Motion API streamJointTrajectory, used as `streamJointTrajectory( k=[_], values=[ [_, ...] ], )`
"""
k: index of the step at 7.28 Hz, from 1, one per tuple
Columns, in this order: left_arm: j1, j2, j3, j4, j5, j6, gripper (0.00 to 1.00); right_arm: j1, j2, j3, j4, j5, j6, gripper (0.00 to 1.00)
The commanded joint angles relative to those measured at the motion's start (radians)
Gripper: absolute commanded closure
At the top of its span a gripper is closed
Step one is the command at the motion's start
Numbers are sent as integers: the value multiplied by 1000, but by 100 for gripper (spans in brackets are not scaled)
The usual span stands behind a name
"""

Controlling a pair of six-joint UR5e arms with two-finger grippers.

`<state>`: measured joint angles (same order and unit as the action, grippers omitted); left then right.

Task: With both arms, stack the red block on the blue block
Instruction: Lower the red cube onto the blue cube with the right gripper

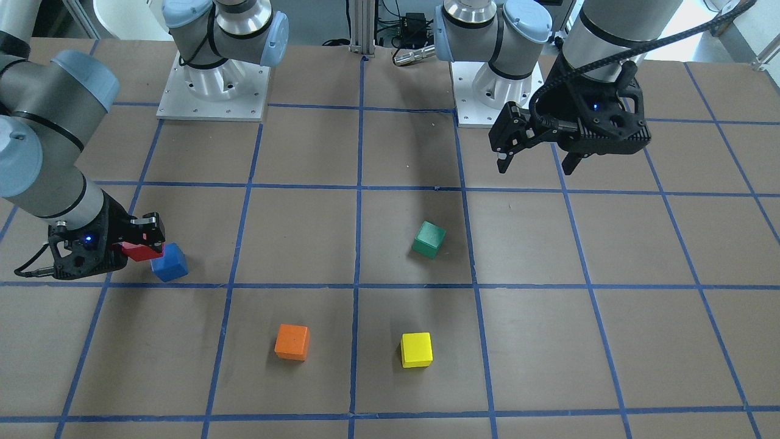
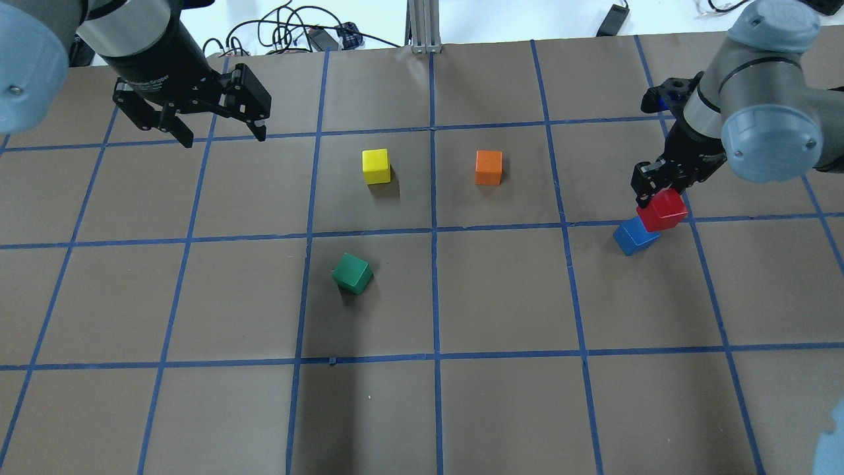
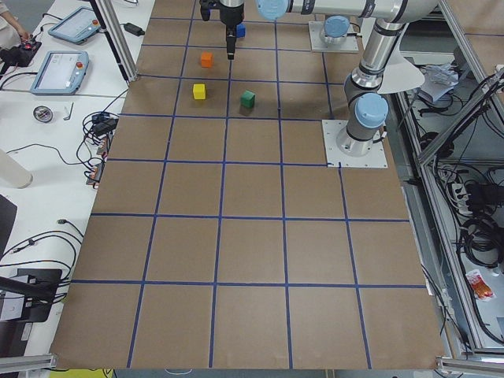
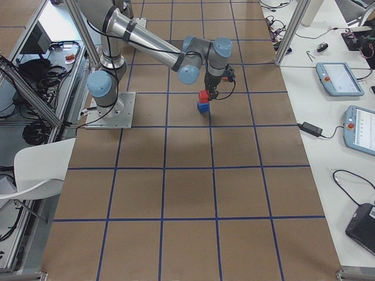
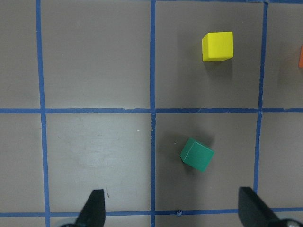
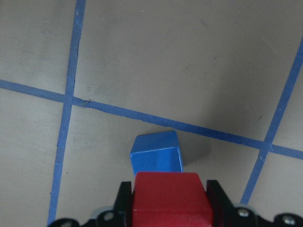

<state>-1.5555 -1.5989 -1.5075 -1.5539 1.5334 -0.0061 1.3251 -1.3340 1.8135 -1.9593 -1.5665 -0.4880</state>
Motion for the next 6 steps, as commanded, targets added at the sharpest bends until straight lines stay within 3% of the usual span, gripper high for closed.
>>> streamJointTrajectory(
  k=[1,4,6],
  values=[
    [0,0,0,0,-1,0,0,3,-2,7,-16,5,-3,100],
    [0,-1,1,2,-1,0,0,3,-1,27,-121,2,0,100],
    [0,-3,1,5,-1,0,0,5,4,29,-122,13,5,100]
  ],
)
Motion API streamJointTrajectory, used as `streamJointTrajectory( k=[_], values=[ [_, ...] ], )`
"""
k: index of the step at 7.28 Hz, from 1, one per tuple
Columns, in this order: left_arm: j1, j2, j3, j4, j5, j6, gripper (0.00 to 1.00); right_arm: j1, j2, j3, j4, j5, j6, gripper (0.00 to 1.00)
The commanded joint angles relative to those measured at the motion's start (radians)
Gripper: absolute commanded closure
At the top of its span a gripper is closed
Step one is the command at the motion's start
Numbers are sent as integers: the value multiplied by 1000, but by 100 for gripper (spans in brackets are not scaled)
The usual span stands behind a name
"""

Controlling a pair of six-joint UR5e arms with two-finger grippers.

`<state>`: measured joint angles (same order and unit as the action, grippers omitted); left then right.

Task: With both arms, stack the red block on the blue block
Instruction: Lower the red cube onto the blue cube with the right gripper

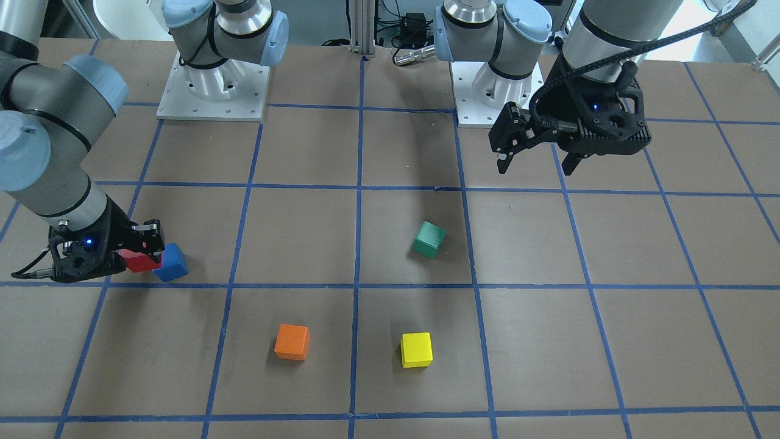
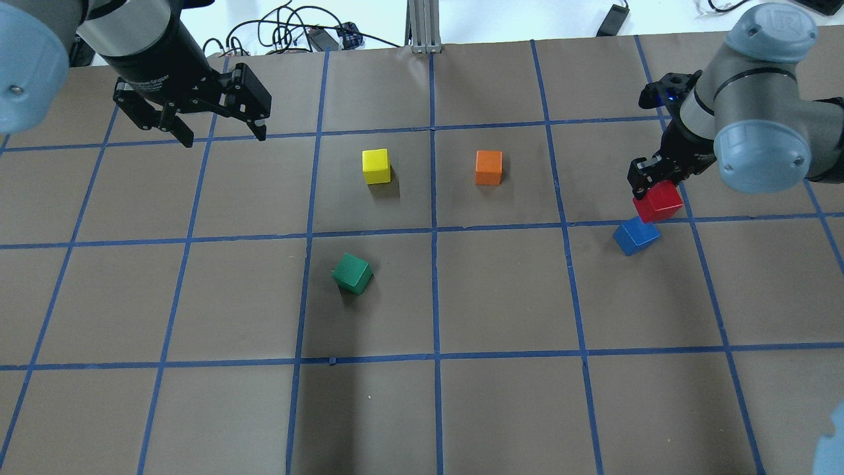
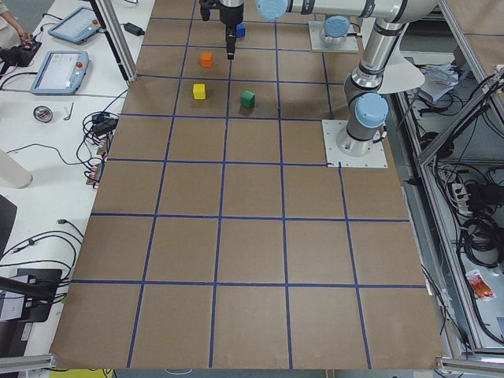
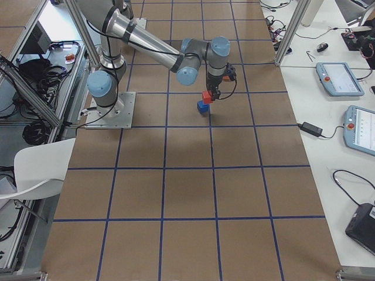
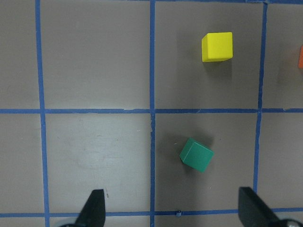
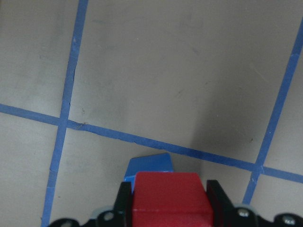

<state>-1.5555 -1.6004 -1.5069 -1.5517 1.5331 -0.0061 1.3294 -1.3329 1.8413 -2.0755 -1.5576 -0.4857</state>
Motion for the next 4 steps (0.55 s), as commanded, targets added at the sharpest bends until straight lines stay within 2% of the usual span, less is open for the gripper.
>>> streamJointTrajectory(
  k=[1,4],
  values=[
    [0,-1,1,2,-1,0,0,5,6,1,-6,5,-2,100],
    [0,-1,1,4,4,0,0,5,29,3,-3,5,-2,100]
  ],
)
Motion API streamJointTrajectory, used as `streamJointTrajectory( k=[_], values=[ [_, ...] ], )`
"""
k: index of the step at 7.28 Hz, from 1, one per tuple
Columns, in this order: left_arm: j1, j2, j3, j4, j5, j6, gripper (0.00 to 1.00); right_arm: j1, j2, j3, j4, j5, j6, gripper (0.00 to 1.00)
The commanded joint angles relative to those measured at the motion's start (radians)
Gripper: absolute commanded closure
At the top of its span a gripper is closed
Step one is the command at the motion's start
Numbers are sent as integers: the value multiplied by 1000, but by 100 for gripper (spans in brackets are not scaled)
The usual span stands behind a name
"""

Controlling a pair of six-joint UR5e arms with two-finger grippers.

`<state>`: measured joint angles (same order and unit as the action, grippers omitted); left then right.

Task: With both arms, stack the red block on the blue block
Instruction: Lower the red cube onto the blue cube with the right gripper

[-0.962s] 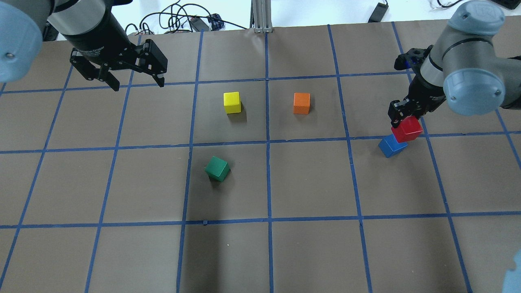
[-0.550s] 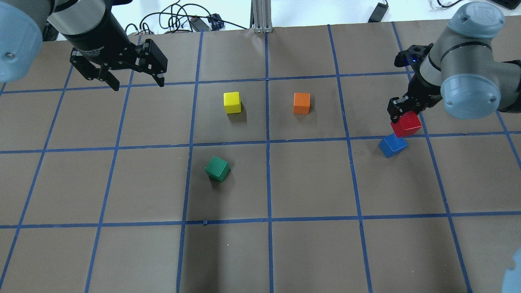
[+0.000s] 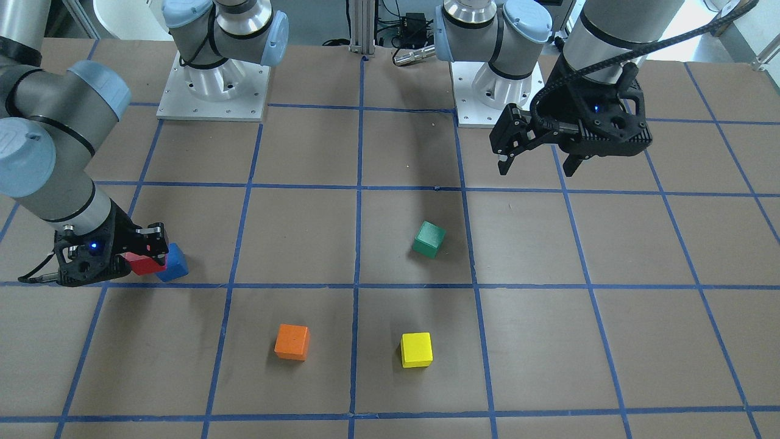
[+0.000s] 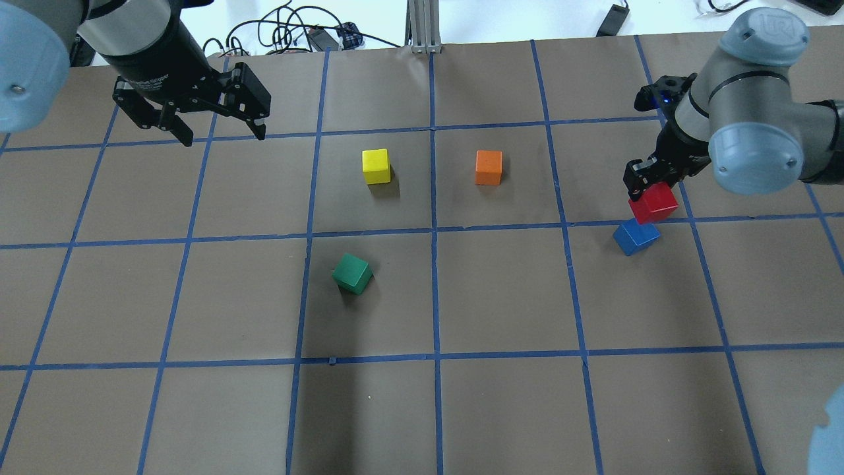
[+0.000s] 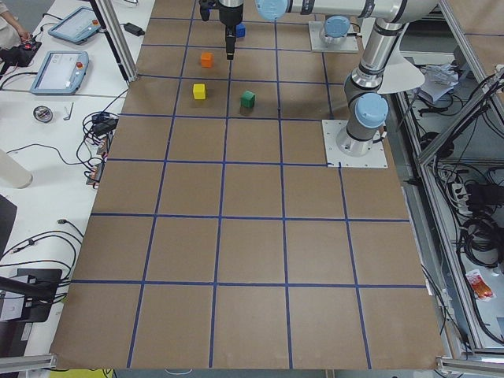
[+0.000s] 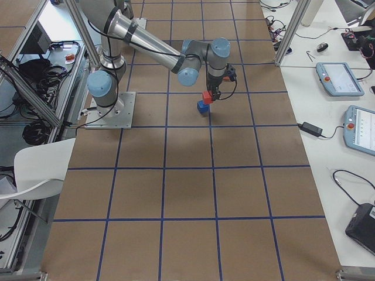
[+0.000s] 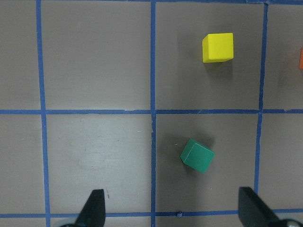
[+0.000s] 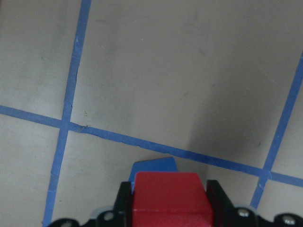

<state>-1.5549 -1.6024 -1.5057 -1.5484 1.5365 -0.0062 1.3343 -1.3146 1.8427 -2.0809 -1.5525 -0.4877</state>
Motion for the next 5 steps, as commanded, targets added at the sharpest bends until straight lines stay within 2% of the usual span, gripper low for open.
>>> streamJointTrajectory(
  k=[1,3,5],
  values=[
    [-1,-1,4,1,1,0,0,0,11,0,7,0,0,100],
    [1,1,1,2,5,0,0,0,11,1,12,0,1,100],
    [-1,1,2,2,5,0,0,0,11,19,7,-1,0,84]
  ],
)
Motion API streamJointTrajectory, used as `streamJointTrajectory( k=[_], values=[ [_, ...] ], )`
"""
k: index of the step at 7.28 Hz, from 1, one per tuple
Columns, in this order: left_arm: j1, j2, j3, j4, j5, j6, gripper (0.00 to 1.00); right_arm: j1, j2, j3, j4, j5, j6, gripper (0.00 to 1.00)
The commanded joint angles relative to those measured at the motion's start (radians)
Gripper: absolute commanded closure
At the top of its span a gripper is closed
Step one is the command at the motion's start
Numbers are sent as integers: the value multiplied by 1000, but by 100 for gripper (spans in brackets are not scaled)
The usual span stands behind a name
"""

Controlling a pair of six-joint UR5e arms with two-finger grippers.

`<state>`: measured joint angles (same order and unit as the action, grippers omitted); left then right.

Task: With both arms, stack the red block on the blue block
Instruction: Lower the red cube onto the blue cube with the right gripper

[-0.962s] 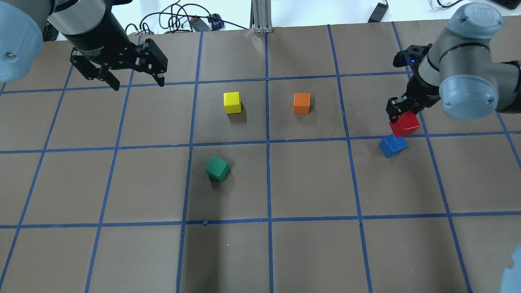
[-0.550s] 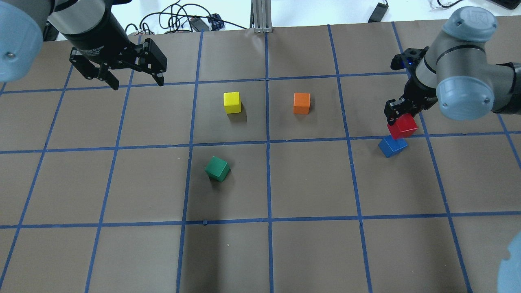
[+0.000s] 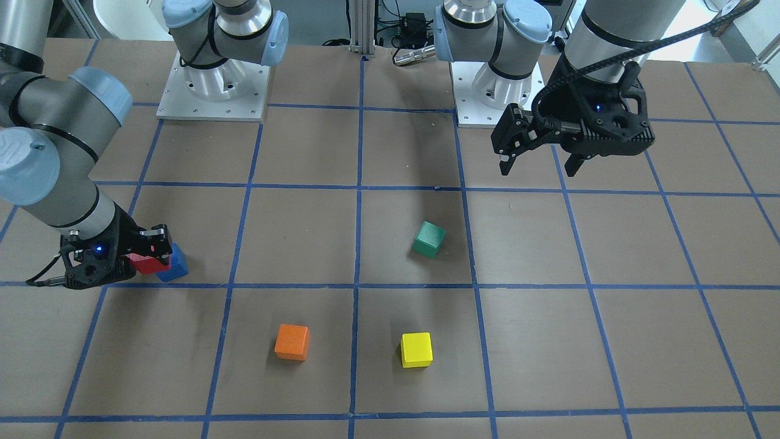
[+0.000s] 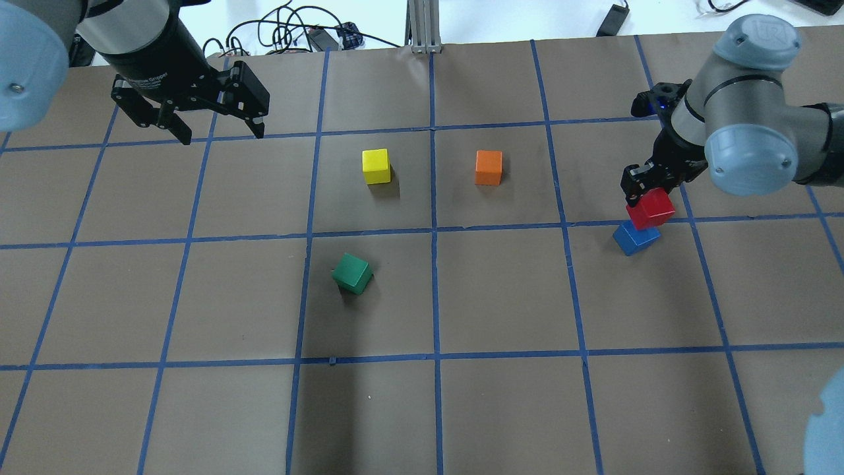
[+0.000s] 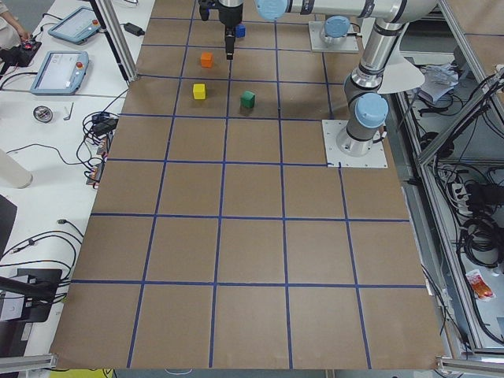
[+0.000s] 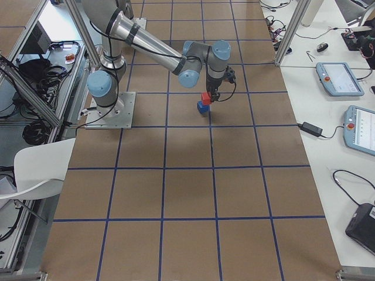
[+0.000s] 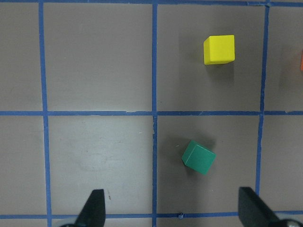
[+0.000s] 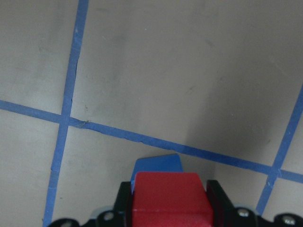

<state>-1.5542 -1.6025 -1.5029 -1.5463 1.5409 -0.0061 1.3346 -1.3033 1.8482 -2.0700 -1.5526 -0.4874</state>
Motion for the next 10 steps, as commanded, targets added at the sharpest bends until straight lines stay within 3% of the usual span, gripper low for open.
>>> streamJointTrajectory(
  k=[1,5,7,9,10],
  values=[
    [-1,-1,1,0,-4,0,0,0,-1,32,-15,-3,3,80],
    [0,-1,1,0,-7,0,0,0,-1,34,-15,-1,12,39],
    [0,-2,3,0,-7,0,0,0,-1,32,-16,-1,13,38],
    [0,-1,4,0,-5,0,0,0,-1,32,-16,-4,16,0],
    [0,-4,6,0,-10,0,0,0,-8,31,-13,-7,15,0]
  ],
)
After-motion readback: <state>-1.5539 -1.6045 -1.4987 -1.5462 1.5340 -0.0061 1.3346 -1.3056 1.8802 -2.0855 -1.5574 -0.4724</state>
